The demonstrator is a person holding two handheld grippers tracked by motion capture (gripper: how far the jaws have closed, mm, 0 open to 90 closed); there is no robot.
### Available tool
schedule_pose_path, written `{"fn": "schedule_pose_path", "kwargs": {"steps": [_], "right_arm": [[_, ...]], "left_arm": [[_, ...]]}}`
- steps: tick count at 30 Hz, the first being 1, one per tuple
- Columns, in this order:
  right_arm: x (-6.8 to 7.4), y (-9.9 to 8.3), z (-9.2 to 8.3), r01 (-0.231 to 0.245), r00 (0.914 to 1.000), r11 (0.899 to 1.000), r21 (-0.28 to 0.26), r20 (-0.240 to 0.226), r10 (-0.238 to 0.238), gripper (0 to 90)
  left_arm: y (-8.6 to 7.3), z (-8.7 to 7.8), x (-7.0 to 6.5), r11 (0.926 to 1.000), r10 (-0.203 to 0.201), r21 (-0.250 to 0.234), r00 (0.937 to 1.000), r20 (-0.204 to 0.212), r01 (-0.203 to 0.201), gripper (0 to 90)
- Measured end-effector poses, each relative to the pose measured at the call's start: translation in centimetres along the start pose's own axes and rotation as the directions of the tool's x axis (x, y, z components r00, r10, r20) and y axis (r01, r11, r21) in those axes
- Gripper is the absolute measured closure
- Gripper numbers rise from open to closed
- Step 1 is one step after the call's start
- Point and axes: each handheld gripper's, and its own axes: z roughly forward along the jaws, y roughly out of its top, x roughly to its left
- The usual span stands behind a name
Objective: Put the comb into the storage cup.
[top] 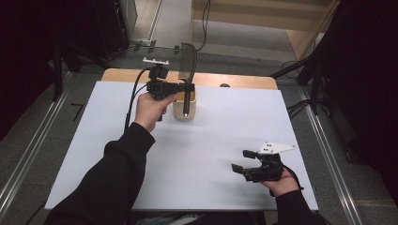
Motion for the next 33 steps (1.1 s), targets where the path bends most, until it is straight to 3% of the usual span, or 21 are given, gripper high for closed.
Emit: {"fn": "schedule_pose_path", "kwargs": {"steps": [24,33], "right_arm": [[-0.2,0.2,-0.3,-0.007,1.0,1.0,-0.017,0.002,0.007,20.6],[-0.2,0.2,-0.3,0.0,1.0,1.0,-0.015,0.002,0.0,20.6]], "left_arm": [[3.0,1.0,1.7,0.9989,0.019,-0.041,0.998,-0.06,-0.021,72.4],[4.1,1.1,2.6,0.9976,0.037,-0.054,0.9943,-0.1,-0.042,72.4]]}}
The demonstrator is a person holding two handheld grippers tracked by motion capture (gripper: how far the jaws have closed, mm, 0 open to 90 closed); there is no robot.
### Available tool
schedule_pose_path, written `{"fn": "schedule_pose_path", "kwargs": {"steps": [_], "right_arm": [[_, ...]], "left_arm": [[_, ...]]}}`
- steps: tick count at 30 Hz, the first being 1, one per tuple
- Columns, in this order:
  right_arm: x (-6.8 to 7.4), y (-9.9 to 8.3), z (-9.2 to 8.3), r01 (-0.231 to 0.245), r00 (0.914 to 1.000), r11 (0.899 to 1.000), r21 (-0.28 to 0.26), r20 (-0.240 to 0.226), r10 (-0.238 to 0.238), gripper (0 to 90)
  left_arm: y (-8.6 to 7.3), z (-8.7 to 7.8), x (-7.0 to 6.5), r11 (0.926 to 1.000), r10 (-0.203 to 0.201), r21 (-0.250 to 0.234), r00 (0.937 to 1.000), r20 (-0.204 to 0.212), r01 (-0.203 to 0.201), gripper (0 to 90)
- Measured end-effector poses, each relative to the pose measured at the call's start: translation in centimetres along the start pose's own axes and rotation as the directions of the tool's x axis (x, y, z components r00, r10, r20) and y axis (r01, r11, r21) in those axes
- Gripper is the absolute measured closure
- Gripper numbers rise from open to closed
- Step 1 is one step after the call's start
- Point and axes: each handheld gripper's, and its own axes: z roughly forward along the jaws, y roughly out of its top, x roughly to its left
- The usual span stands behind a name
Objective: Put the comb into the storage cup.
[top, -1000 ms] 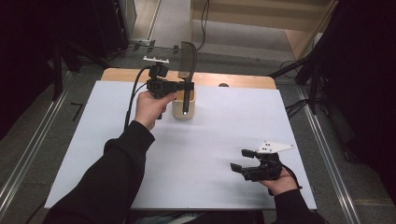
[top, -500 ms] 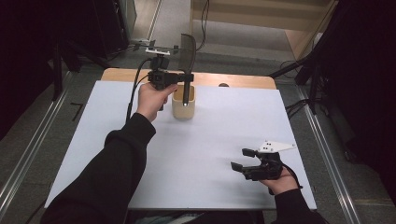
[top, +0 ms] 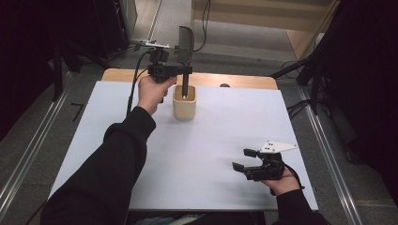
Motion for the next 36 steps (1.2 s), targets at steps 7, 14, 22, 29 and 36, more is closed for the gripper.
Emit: {"fn": "schedule_pose_path", "kwargs": {"steps": [7,14,22,29,36], "right_arm": [[0.0,0.1,0.1,0.007,1.0,1.0,0.0,-0.005,-0.007,20.6],[0.0,0.1,0.0,0.001,1.0,1.0,-0.004,-0.002,-0.001,20.6],[0.0,0.2,-0.1,0.002,1.0,1.0,-0.013,-0.004,-0.002,20.6],[0.0,0.3,-0.2,0.004,1.0,1.0,-0.022,0.001,-0.004,20.6],[0.0,0.3,-0.1,0.004,1.0,1.0,-0.022,-0.002,-0.004,20.6]], "left_arm": [[0.3,0.3,0.7,0.9996,0.01,-0.025,0.9998,-0.017,-0.01,72.4],[0.4,0.7,1.0,0.9992,0.017,-0.037,0.9996,-0.023,-0.018,72.4],[0.1,1.0,1.8,0.9994,0.008,-0.032,0.9997,-0.021,-0.009,72.3],[-0.5,1.5,2.1,0.9997,0.012,-0.023,0.9995,-0.029,-0.013,72.3],[-1.0,1.7,2.4,0.9997,0.022,-0.014,0.9993,-0.032,-0.022,72.3]]}}
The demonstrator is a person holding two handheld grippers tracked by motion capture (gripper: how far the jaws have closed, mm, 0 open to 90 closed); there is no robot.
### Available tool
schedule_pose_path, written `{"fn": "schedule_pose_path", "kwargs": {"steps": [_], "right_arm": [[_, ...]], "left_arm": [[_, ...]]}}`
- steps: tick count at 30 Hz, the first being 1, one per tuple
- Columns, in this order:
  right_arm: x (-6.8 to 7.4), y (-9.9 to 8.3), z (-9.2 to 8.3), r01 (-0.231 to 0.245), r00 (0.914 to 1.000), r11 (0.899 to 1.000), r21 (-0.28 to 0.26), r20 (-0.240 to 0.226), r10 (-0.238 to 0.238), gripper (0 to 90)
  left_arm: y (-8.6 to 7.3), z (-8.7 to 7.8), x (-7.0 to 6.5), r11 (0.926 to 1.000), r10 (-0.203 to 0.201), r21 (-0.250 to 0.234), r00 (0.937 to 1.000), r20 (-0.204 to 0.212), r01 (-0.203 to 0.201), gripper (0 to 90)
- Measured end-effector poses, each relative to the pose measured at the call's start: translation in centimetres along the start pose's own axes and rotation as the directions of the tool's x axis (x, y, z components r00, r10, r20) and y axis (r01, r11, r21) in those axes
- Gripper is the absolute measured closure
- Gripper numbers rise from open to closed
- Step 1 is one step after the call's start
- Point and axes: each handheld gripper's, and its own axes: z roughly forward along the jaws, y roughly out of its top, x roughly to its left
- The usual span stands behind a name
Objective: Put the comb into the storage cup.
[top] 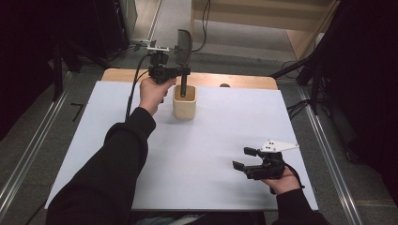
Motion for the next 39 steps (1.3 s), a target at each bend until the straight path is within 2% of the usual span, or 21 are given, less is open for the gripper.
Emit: {"fn": "schedule_pose_path", "kwargs": {"steps": [10,24,39], "right_arm": [[0.0,0.0,0.0,-0.001,1.0,1.0,0.001,-0.002,0.001,20.7],[0.0,0.0,0.0,-0.001,1.0,1.0,0.001,-0.003,0.001,20.6],[0.0,0.0,0.0,-0.001,1.0,1.0,0.001,-0.008,0.001,20.6]], "left_arm": [[-0.7,0.3,0.4,1.0,-0.008,0.0,1.0,0.004,0.008,72.3],[-1.6,0.9,0.5,0.9999,0.009,0.012,1.0,0.002,-0.009,72.3],[-2.6,1.2,0.8,0.9997,0.006,0.022,1.0,0.004,-0.007,72.2]]}}
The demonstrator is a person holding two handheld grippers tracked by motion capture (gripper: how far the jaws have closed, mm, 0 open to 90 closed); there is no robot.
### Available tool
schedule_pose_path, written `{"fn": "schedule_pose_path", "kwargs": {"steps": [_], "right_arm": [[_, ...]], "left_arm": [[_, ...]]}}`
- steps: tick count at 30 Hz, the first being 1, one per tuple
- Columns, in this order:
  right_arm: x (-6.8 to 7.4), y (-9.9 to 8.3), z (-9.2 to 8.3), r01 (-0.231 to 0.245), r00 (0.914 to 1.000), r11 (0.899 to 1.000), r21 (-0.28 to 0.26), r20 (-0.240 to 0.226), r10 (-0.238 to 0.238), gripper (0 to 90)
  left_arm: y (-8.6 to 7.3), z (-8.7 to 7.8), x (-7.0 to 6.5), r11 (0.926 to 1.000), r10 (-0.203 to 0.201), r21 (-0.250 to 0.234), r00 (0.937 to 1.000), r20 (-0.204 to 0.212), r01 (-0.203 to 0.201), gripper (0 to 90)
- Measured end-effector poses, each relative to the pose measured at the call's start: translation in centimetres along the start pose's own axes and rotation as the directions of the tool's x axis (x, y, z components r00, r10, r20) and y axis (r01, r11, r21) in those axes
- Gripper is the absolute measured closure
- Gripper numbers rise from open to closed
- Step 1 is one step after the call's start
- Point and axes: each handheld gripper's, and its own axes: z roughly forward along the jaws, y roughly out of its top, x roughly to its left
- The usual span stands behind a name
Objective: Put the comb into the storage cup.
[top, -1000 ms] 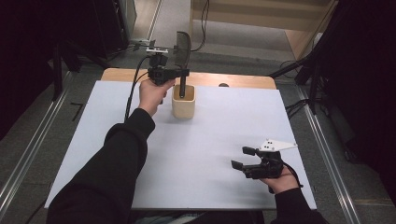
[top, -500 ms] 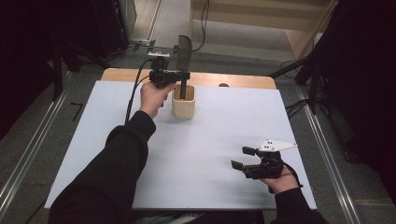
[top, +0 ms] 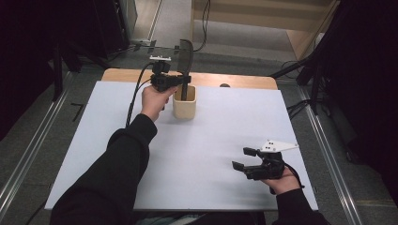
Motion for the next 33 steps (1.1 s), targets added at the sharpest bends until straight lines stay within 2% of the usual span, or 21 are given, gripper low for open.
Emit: {"fn": "schedule_pose_path", "kwargs": {"steps": [28,33], "right_arm": [[0.0,0.0,0.1,0.011,0.9999,1.0,0.007,0.002,-0.012,20.7],[0.0,0.0,0.1,0.009,1.0,1.0,0.007,0.0,-0.009,20.6]], "left_arm": [[-1.2,0.4,0.5,0.9999,0.008,0.01,0.9999,-0.01,-0.008,72.2],[-1.3,0.4,0.2,0.9987,0.049,0.016,0.9985,-0.023,-0.049,72.1]]}}
